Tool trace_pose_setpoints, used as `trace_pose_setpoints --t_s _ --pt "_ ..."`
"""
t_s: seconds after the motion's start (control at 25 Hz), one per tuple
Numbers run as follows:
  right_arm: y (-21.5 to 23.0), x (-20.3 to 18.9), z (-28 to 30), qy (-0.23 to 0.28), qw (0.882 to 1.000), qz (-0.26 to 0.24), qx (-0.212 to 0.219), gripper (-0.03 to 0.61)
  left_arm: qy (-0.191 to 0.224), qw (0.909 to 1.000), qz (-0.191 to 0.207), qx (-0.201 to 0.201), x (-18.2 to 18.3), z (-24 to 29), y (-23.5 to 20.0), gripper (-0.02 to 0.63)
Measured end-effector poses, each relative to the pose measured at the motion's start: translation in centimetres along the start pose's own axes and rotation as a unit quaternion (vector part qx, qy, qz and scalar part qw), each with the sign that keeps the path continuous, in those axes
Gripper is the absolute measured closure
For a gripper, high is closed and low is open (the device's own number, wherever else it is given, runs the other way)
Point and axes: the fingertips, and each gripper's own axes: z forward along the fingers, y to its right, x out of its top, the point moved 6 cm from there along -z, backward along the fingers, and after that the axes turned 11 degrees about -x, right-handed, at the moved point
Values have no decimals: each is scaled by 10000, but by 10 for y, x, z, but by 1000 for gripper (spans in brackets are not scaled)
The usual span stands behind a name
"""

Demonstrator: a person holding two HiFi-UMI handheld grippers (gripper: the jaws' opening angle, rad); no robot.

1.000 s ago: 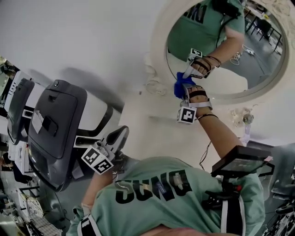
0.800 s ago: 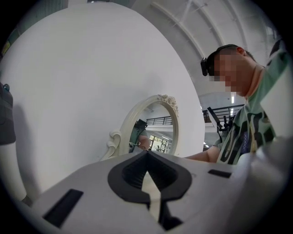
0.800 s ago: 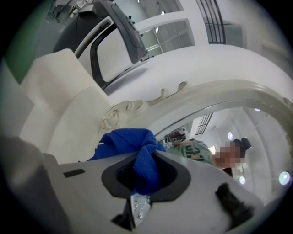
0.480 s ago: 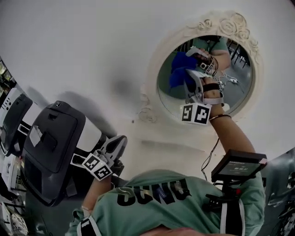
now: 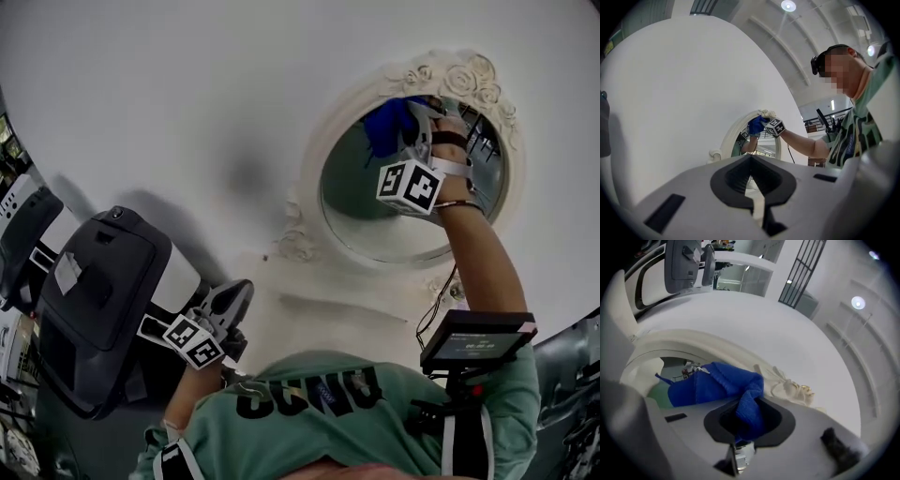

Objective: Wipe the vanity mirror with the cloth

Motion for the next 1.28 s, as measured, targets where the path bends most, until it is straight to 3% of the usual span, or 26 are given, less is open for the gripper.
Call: trace_pose_setpoints --t_s 0.44,0.64,0.76,0.92,1.04,1.16,1.28 --pt "-5 1 6 -5 9998 -62 -181 529 -134 9999 -71 -62 -1 7 -1 604" --pt "-54 -1 -24 72 9998 -157 29 529 -319 9992 -227 -57 -12 7 1 604" --pt "-119 -1 -60 183 9984 -331 426 529 -435 9985 -321 25 -18 5 0 604" --pt "-227 -6 -123 250 9893 -457 1364 529 -634 9970 -420 103 -25 2 2 604" --pt "-306 -13 -167 310 9743 -631 2141 529 -793 9956 -483 155 -31 1 1 604" --pt "-367 -14 -204 319 9540 -493 2940 529 -958 9937 -526 268 -35 -7 1 604" --pt "-379 -20 -208 235 9536 -460 2966 529 -1002 9927 -576 347 -41 -10 -1 604"
